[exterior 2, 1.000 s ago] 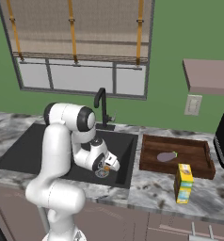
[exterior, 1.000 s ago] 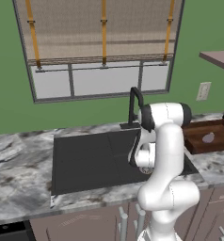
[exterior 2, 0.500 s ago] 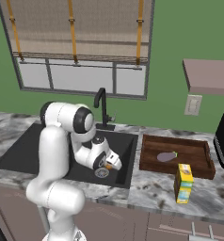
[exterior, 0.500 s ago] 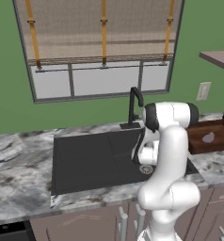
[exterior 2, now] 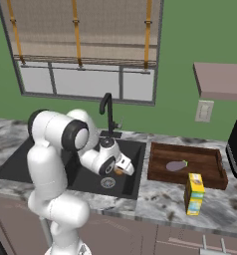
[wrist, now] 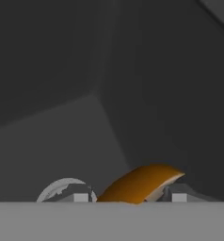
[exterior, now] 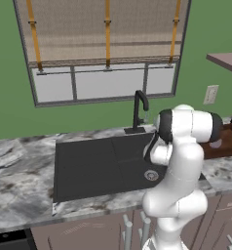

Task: Pick up all produce items and place them in the sink. Turn on the sink faucet to wash them. Then turn the sink off and put them in the tray.

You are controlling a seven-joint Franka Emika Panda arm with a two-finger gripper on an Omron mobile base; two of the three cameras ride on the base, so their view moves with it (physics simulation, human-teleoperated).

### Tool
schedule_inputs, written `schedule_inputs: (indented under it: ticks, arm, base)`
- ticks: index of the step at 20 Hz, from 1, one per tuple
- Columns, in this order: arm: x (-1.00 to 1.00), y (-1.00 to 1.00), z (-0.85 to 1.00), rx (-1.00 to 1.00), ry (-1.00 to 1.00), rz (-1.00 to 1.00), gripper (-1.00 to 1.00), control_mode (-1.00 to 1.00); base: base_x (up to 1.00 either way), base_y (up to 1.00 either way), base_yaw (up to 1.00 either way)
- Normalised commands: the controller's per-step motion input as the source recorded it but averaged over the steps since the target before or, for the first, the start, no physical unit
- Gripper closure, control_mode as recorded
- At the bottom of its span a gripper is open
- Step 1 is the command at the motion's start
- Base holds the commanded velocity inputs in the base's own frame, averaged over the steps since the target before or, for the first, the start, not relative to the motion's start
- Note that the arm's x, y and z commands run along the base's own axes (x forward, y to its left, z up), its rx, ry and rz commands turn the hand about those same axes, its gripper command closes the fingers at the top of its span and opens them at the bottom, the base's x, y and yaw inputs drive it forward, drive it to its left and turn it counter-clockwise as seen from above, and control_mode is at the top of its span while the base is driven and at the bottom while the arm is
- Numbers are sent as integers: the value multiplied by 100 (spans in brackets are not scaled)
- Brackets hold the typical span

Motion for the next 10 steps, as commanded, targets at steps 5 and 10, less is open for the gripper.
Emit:
schedule_inputs:
  ticks: [5, 10]
  arm:
    - [-6, -2, 86, 0, 0, 0, 100, -100]
    - [-4, 0, 91, 0, 0, 0, 100, -100]
  base:
    - [0, 0, 0]
    - [0, 0, 0]
